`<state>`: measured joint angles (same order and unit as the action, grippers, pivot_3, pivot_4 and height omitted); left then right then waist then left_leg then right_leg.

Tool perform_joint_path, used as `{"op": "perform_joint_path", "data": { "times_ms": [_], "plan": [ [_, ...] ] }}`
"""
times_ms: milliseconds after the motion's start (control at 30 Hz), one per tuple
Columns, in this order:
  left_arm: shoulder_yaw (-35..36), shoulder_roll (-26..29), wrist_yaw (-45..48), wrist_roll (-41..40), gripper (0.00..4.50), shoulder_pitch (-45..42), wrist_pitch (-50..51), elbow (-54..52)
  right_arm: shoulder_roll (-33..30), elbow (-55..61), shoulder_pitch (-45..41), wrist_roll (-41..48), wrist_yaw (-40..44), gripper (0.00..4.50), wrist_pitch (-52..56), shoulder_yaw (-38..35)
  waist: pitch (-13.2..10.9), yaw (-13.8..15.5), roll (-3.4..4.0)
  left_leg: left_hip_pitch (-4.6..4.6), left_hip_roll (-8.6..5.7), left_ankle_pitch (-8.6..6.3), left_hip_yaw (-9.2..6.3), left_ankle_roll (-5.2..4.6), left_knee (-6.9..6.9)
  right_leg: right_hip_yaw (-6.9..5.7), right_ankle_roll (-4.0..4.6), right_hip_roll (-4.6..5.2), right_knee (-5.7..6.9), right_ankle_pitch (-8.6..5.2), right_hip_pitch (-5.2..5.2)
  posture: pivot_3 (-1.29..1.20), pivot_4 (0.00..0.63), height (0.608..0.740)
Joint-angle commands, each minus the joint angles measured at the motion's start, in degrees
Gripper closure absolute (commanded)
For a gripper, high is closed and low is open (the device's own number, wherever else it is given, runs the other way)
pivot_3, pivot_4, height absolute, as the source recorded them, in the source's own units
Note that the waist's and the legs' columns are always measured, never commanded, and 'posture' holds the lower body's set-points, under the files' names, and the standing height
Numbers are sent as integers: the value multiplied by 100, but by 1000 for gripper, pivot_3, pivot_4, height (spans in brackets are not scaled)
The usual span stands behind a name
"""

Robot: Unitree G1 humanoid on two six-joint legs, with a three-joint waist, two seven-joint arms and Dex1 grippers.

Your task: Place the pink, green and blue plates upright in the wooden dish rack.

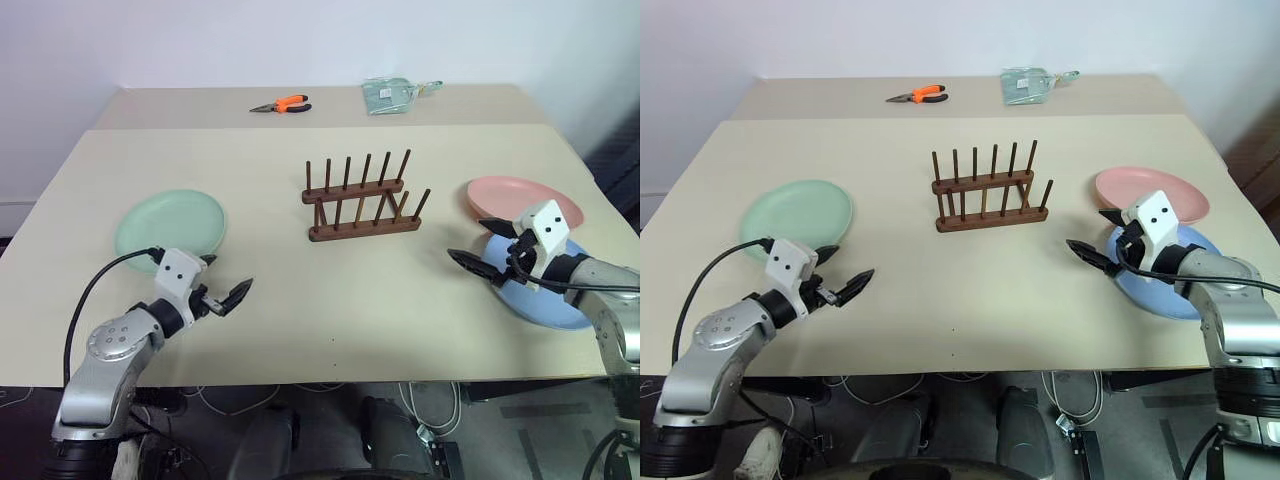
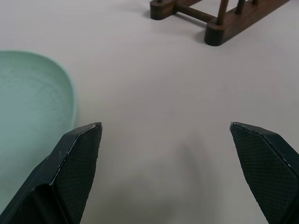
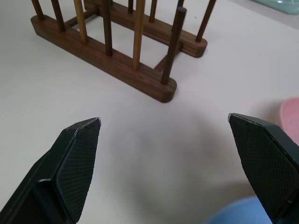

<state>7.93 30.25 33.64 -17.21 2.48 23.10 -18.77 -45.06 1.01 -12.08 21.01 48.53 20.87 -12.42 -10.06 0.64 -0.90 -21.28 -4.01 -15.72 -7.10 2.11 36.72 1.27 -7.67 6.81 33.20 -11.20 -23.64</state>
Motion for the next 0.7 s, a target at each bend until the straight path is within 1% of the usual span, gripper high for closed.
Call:
{"op": "perform_joint_path", "data": {
  "times_ms": [33,133,200,267,333,400,533,700],
  "plan": [
    [18,6,-20,27,0,-42,-156,-161,35,100,-111,92,50,32,26,-20,0,2,0,0,0,0,0,0,0,0,0,0,0,0,0,0,150,740],
    [-49,-17,-8,66,0,-166,-190,-2,28,287,-23,232,136,32,236,4,0,8,0,0,0,0,0,0,1,0,0,0,0,0,1,0,150,740],
    [-129,-11,170,-40,0,-309,-136,131,-10,595,133,363,170,32,426,-56,0,13,0,-1,0,0,0,0,2,0,0,0,0,0,1,0,150,740],
    [-292,15,403,-44,0,-583,-153,422,29,843,259,341,51,32,473,-68,0,16,0,-2,-1,0,-3,0,2,-2,0,0,0,0,0,0,150,740],
    [-565,33,648,94,0,-1009,-218,933,145,1098,417,282,-146,32,502,-34,0,15,0,-3,-2,0,-3,0,6,-3,-4,0,-1,-2,1,0,150,740],
    [-960,-1,858,394,0,-1576,-464,1631,250,1403,628,281,-277,32,562,16,0,28,0,-3,-2,0,-5,0,9,-8,-8,0,0,-5,4,0,150,740],
    [-1481,-531,1075,734,0,-2895,-917,3293,391,1785,1050,229,-482,32,612,16,0,23,-1,-10,-8,-1,-15,-2,25,-16,-20,0,0,7,9,0,150,740],
    [-1901,-1140,1621,1056,0,-4192,-1604,5173,536,2233,1415,306,-784,32,694,-111,-1,-7,-3,-9,-10,-3,-15,-5,27,-15,-23,1,0,11,10,0,150,740]
  ]
}}
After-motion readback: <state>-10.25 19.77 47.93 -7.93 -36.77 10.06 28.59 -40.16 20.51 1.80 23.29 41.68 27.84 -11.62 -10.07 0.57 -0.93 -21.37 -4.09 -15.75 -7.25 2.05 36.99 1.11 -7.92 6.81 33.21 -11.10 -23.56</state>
